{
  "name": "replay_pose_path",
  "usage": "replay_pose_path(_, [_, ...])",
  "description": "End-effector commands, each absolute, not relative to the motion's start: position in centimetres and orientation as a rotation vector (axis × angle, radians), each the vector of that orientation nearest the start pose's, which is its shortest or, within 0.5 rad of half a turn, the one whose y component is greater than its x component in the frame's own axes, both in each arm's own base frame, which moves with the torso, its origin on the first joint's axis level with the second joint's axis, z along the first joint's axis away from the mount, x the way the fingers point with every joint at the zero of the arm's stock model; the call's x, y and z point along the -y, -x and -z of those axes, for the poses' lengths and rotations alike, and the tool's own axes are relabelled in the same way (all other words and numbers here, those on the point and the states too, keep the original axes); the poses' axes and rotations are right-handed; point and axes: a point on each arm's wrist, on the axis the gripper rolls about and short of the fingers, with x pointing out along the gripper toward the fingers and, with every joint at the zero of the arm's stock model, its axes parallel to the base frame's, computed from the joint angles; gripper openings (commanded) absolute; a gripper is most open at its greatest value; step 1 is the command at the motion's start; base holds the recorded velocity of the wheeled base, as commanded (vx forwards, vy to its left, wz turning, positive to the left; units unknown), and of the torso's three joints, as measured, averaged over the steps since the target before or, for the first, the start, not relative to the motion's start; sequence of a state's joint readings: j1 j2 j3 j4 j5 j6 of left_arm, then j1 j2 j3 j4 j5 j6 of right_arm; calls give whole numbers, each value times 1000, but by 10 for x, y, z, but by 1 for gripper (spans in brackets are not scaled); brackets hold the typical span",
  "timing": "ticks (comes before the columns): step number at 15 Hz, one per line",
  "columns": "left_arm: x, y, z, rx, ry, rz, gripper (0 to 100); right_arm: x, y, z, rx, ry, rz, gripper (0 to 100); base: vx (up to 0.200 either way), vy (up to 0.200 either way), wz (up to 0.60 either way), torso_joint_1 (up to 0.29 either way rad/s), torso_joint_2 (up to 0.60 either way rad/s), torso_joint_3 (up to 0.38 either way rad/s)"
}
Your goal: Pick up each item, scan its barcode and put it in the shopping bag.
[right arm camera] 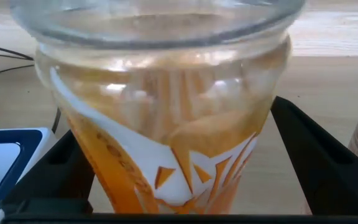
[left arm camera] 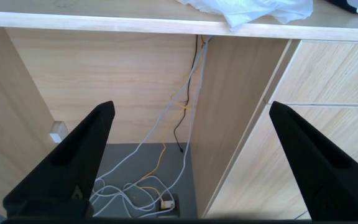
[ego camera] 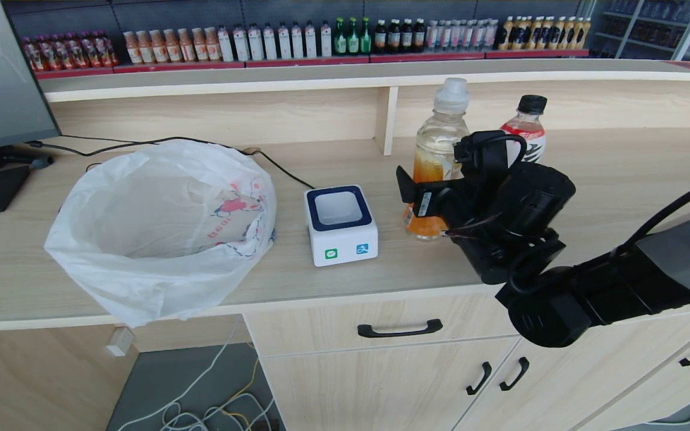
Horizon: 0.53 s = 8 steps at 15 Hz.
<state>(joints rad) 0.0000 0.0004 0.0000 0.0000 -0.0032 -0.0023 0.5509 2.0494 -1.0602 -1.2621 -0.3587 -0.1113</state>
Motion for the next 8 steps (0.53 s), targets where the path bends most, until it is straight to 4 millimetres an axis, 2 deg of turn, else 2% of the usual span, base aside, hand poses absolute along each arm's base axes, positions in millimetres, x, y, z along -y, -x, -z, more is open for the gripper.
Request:
replay_pose_path(1, [0, 23, -75, 0, 3, 3, 100, -201, -342, -194, 268, -15, -176, 100, 0, 0, 0, 0, 0, 0])
replay_pose_path(8, [0, 23, -75, 0, 3, 3, 100, -202, -344, -200, 266, -15, -179, 100, 0, 0, 0, 0, 0, 0])
